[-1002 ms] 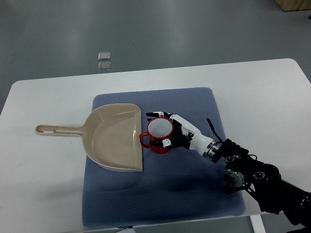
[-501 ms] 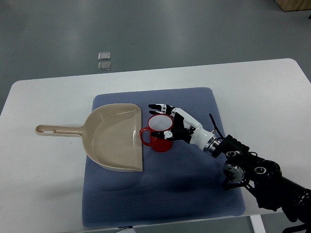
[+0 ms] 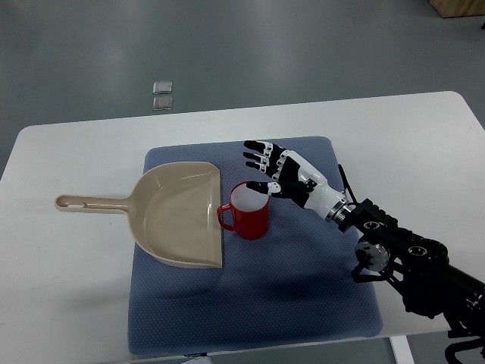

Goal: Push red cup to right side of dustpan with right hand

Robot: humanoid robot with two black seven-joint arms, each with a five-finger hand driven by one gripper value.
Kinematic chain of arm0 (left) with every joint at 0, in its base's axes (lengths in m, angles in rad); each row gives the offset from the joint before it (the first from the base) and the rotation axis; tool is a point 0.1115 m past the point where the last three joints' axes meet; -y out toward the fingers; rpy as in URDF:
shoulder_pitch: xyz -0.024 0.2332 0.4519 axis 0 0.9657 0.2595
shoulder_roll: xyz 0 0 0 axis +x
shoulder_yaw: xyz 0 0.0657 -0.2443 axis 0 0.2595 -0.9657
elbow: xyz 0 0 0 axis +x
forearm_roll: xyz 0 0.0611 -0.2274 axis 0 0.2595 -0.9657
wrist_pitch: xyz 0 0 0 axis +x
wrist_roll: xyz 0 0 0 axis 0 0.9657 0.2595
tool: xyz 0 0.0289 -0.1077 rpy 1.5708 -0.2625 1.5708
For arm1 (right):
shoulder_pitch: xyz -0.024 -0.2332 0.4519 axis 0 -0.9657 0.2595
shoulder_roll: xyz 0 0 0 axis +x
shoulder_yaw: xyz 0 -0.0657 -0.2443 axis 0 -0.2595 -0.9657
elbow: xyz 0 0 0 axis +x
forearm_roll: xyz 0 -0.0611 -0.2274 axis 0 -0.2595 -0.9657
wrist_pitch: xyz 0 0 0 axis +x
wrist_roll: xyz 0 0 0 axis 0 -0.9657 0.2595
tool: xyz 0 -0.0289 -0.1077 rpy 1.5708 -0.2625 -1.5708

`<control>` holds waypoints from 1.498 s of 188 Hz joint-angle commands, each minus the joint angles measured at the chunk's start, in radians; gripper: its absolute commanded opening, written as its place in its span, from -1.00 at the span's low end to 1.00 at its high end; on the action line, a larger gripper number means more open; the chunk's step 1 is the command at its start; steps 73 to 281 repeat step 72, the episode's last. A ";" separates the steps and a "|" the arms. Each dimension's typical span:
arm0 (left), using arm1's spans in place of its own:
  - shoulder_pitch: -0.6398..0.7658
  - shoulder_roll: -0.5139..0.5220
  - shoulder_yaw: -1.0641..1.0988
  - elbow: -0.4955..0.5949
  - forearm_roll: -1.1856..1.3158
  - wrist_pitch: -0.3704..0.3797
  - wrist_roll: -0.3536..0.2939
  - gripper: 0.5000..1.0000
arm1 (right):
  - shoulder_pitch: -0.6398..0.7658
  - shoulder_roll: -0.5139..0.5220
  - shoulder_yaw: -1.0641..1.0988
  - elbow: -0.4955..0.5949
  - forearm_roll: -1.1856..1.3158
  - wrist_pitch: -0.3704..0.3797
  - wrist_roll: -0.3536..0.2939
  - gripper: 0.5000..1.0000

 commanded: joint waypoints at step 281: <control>0.000 0.000 0.002 -0.002 0.001 -0.001 0.001 1.00 | 0.040 -0.061 0.081 -0.071 0.622 0.061 -0.103 0.73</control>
